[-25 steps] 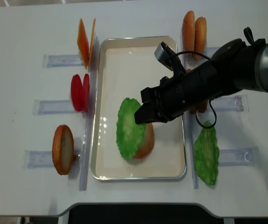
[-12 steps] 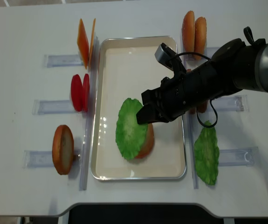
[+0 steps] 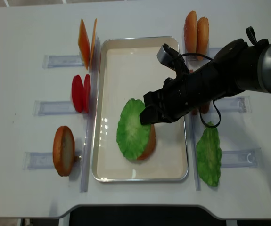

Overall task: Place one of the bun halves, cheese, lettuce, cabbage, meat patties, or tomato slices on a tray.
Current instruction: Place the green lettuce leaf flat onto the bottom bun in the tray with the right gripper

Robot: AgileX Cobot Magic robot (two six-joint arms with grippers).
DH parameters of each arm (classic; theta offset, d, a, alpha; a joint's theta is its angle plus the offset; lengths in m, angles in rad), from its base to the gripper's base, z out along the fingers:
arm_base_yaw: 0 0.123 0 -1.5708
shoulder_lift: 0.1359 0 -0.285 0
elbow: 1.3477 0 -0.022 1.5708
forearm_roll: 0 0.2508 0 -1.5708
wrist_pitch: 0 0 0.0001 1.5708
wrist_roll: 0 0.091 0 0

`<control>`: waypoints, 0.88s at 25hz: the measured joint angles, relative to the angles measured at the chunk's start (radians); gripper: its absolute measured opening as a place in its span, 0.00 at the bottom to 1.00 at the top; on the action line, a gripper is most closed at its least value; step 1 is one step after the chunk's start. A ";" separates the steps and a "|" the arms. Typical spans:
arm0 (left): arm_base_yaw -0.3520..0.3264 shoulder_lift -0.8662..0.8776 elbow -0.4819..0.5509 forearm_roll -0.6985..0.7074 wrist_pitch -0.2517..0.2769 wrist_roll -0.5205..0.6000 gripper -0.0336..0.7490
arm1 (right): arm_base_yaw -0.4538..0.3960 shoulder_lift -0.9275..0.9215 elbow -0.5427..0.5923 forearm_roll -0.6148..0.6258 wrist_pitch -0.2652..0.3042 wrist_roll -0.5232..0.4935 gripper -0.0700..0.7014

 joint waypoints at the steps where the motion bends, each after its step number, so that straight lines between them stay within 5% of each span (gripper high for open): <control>1: 0.000 0.000 0.000 0.000 0.000 0.000 0.03 | 0.000 0.000 0.000 -0.010 -0.006 0.003 0.13; 22: 0.000 0.000 0.000 0.000 0.000 0.000 0.03 | 0.000 0.000 0.000 -0.107 -0.053 0.055 0.18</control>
